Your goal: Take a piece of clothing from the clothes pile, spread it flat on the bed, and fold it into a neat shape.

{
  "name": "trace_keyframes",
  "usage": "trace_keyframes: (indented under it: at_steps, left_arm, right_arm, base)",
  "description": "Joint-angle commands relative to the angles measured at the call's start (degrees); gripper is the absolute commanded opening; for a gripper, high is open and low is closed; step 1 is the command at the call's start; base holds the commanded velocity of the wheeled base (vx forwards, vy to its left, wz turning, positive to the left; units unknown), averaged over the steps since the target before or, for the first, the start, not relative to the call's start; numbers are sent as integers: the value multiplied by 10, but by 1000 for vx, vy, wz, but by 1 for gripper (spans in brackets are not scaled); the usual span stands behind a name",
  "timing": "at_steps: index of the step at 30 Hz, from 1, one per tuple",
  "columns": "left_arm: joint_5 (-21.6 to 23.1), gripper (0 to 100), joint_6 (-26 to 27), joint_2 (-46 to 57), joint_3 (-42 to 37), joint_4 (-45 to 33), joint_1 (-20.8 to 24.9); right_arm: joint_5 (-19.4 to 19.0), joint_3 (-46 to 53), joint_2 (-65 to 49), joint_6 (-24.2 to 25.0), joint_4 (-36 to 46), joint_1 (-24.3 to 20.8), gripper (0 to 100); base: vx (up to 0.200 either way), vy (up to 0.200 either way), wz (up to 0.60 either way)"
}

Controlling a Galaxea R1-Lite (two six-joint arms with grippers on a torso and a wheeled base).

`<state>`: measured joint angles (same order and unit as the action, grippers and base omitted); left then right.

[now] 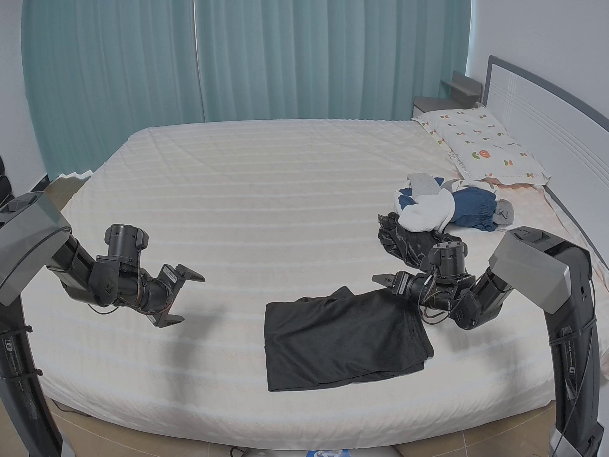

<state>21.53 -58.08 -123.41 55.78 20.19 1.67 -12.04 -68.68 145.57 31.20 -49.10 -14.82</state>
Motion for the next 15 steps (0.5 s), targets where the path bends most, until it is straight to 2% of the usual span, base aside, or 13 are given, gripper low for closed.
trace_keyframes:
  at_steps: [1, 2, 15]
  left_arm:
    - [0, 100, 0, -1, 0, 0, 0]
    - [0, 100, 0, -1, 0, 0, 0]
    - [0, 100, 0, -1, 0, 0, 0]
  right_arm:
    - [-1, 0, 2, 0, 0, 1, 100]
    - [-1, 0, 5, 0, 1, 1, 0]
    - [-1, -9, 12, 3, 1, 24, 0]
  base:
    - [0, 0, 0]
    - [0, 0, 0]
    - [0, 0, 0]
